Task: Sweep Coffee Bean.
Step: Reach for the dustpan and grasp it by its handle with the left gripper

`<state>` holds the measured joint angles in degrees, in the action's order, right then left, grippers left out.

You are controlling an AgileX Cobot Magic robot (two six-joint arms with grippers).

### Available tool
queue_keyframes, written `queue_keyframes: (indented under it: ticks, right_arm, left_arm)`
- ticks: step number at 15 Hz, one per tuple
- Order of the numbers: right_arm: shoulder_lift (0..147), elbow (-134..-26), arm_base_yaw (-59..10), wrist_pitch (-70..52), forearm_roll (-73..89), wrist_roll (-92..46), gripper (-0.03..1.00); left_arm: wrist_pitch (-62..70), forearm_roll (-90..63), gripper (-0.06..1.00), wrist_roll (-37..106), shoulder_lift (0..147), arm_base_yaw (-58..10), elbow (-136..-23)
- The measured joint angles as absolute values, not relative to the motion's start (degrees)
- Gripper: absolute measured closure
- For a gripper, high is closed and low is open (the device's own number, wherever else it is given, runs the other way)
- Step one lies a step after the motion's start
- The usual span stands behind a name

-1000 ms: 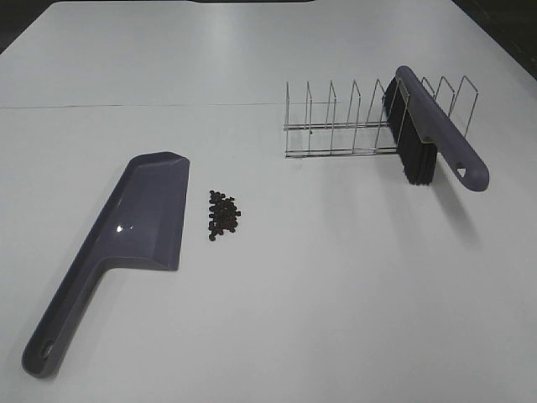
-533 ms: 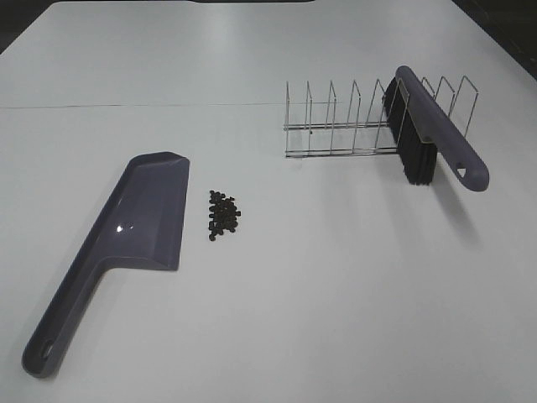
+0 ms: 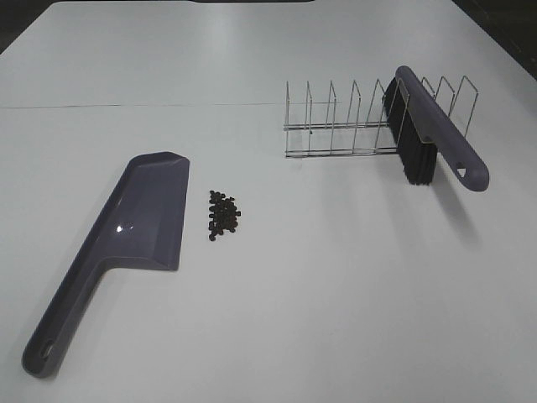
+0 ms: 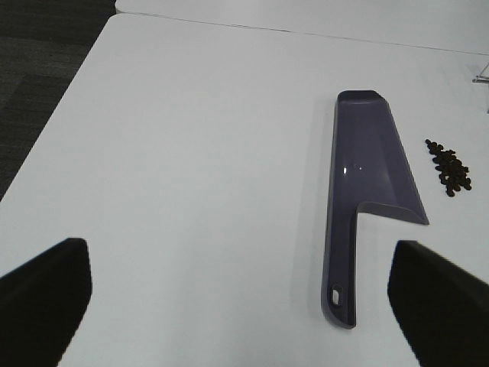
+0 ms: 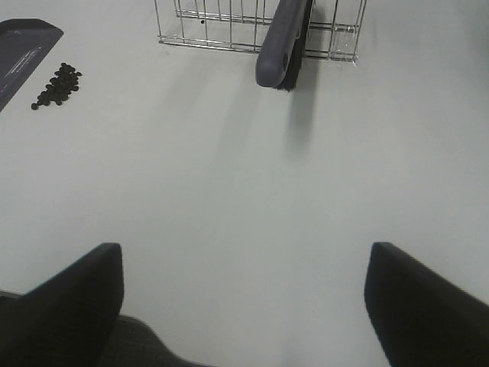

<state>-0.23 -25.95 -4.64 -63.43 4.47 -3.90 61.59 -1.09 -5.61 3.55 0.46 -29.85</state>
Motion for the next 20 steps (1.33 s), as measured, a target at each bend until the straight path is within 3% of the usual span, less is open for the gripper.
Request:
queue_keyframes:
  ticks: [9, 20]
  right_arm:
    - [-0.23, -25.95, -4.64, -63.43, 4.47, -3.90, 0.21]
    - [-0.23, -25.95, -4.64, -63.43, 4.47, -3.84, 0.21]
  left_arm:
    - [61.59, -1.09, -0.03, -5.61, 4.93, 0.46, -29.85]
    - [61.59, -1.09, -0.03, -5.61, 16.56, 0.46, -29.85]
